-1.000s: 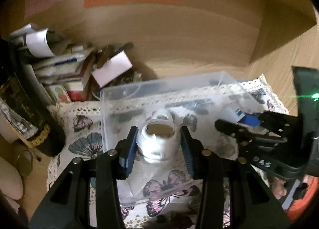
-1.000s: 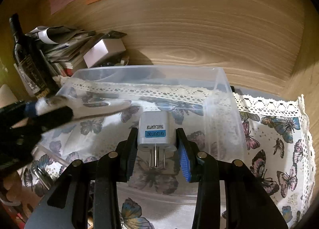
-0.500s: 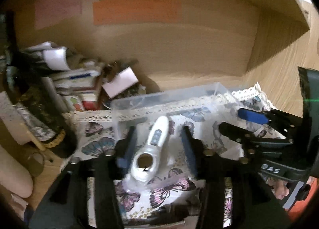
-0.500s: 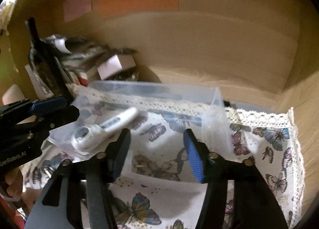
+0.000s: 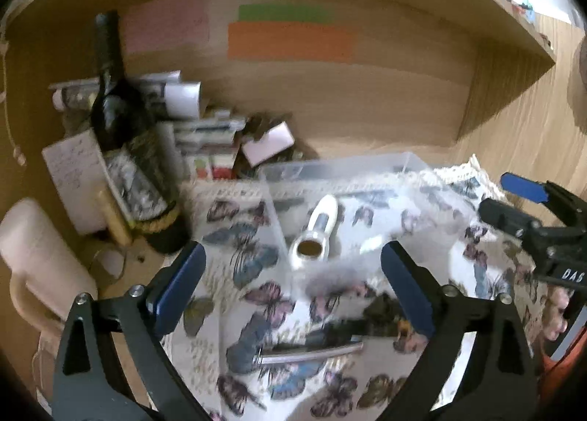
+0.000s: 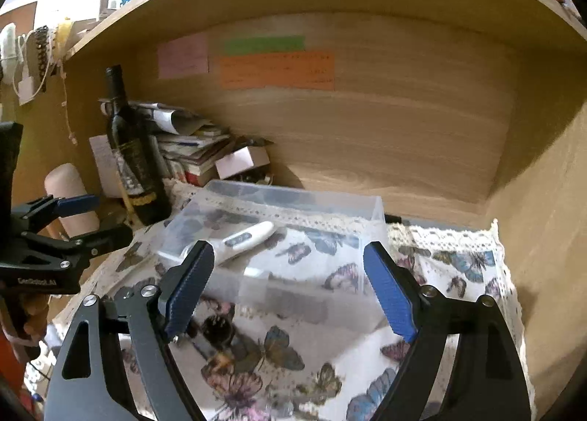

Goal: Organize rigid objects
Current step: 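Move the left gripper to the silver cylinder while the right gripper approaches the keys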

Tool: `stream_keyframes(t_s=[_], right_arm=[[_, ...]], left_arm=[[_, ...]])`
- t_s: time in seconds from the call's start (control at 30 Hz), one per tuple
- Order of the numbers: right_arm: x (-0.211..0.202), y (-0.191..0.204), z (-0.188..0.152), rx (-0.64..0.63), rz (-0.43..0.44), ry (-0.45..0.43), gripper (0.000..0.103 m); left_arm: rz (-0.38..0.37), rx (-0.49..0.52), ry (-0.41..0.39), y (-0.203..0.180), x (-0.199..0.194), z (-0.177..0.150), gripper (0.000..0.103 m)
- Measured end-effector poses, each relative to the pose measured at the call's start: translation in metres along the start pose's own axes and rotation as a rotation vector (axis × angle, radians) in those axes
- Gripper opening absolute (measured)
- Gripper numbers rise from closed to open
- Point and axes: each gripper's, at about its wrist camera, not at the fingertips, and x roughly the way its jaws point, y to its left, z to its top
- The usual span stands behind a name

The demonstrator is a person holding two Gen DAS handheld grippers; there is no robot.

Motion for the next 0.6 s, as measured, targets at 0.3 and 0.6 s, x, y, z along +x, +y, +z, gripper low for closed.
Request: stream_keyframes(t_s=[0.3, 0.6], right_arm=[[-0.001, -0.007, -0.044, 0.018, -0.036, 0.110, 0.083], [0.007, -0.017, -0.084, 0.091, -0.020, 0.230, 0.083]], left_arm=[[-0.010, 0.011, 0.164, -0.002, 0.013, -0.054, 0.099], [-0.022, 0.083, 0.240, -0.018, 0.040, -0.068, 0.099]])
